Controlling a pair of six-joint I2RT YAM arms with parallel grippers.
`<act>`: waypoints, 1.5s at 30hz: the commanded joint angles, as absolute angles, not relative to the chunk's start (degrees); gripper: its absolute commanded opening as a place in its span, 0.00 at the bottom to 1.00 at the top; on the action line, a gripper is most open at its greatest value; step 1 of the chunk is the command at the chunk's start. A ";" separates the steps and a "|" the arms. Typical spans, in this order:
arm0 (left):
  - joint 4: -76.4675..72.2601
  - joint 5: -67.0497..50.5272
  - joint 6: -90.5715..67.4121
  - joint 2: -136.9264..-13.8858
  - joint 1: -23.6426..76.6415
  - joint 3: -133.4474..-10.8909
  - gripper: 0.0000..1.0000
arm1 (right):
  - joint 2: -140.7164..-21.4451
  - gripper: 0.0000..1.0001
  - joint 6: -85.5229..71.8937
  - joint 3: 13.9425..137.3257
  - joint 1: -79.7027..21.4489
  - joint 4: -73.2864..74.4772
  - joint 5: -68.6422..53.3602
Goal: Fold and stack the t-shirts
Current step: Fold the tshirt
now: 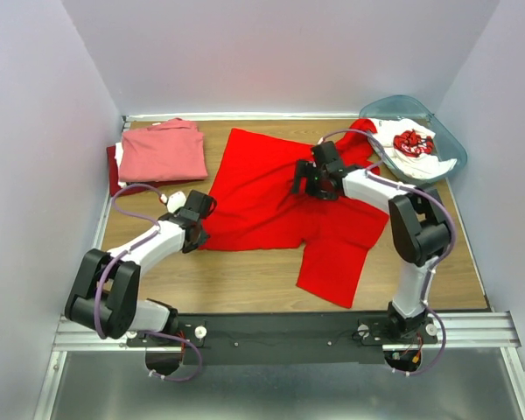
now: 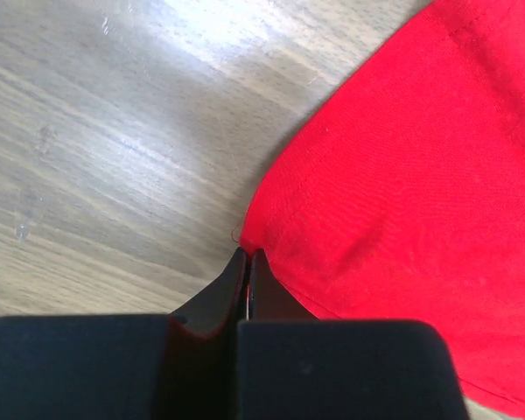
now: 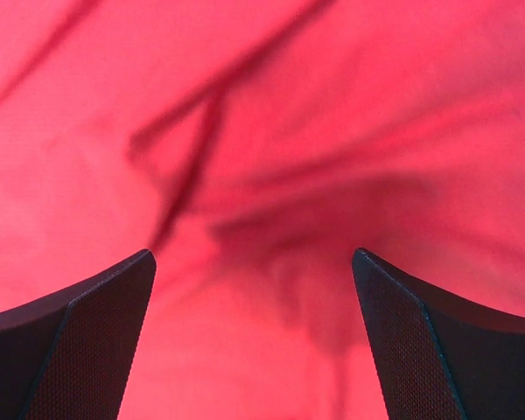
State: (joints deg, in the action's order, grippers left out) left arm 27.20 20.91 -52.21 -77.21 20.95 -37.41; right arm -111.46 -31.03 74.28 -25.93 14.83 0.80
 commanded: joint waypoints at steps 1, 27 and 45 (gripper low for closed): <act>26.98 21.88 -48.61 -77.96 20.30 -42.18 0.00 | -103.99 1.00 -31.20 70.67 -26.28 20.03 0.97; 15.73 15.21 -34.72 -82.62 15.82 -47.11 0.00 | -56.27 0.93 -74.52 38.51 -45.53 65.12 7.21; 17.23 14.50 -31.55 -82.88 13.54 -48.43 0.00 | -57.74 0.64 -76.03 28.30 -45.53 55.55 4.40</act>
State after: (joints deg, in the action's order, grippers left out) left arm 17.19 15.16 -32.73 -82.21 14.09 -47.37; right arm -57.60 -75.02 29.26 -45.28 58.22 5.04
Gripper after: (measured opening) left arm 0.009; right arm 0.658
